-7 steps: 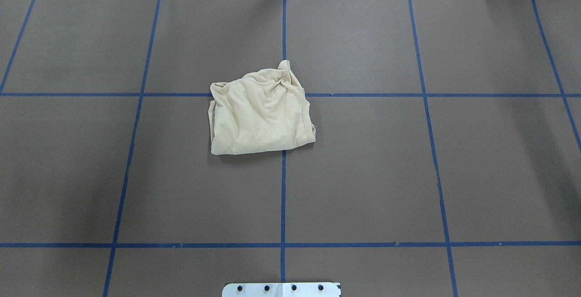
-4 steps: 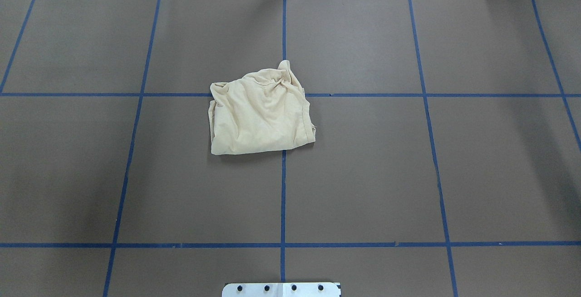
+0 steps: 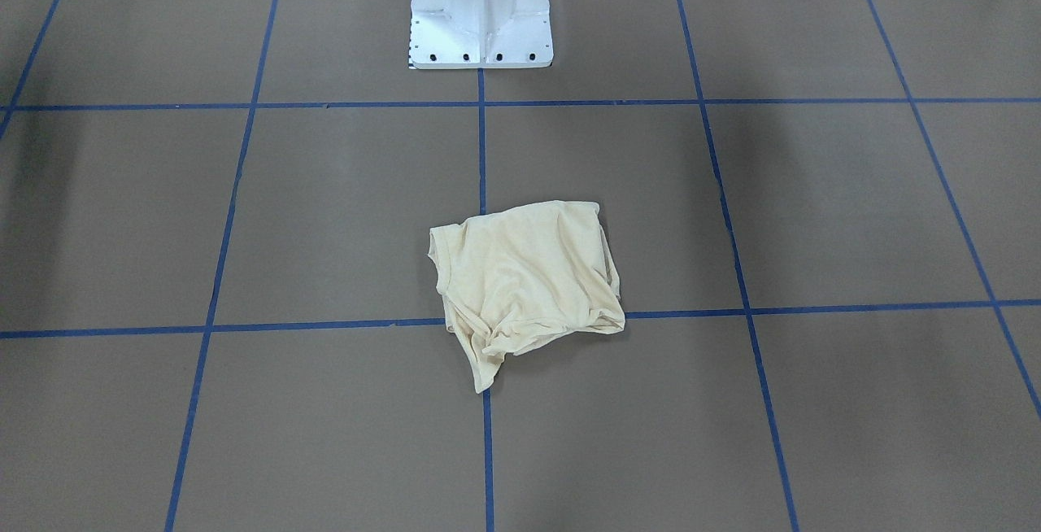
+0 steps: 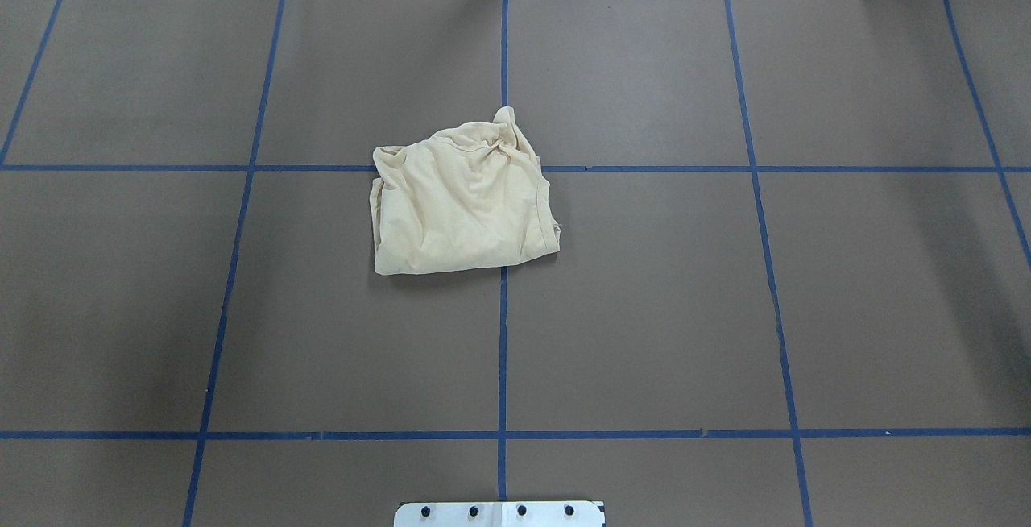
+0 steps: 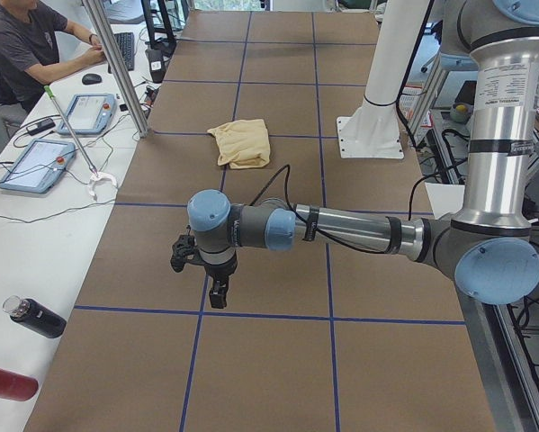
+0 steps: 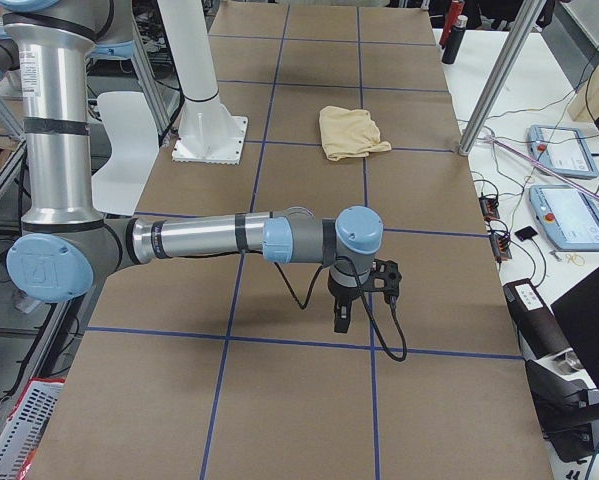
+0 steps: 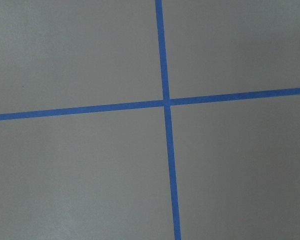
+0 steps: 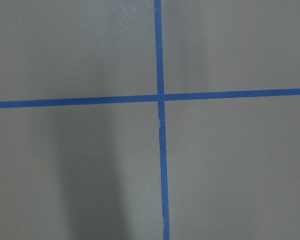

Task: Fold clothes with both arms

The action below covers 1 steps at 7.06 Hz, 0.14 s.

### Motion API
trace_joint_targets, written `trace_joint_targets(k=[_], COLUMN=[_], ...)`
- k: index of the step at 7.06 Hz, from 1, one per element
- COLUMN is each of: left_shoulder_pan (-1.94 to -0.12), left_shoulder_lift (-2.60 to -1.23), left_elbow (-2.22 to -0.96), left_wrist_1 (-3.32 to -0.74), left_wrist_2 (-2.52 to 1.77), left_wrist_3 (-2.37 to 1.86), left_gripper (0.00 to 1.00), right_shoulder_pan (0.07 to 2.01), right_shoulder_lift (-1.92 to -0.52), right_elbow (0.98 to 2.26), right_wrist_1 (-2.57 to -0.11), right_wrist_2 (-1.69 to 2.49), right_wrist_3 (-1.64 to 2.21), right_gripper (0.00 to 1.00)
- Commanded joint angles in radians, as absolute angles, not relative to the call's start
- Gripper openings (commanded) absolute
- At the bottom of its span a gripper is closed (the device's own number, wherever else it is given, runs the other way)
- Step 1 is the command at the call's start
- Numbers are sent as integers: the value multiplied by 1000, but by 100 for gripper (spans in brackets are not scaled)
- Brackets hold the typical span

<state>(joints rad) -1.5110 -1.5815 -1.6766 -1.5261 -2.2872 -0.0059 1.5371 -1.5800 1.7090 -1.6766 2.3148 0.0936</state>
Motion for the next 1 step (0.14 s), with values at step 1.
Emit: trace_joint_targets(k=[1], left_shoulder_pan=[-1511], left_shoulder_lift=[-1580], left_elbow=[-1677], left_wrist_1=[-1526], left_wrist_2=[-2289], left_wrist_3=[-5], left_gripper=[100], right_shoulder_pan=[1537], right_shoulder_lift=[-1580], right_elbow=[1709], right_wrist_1=[-1677], right_wrist_2=[2315], right_wrist_3=[94], right_gripper=[100])
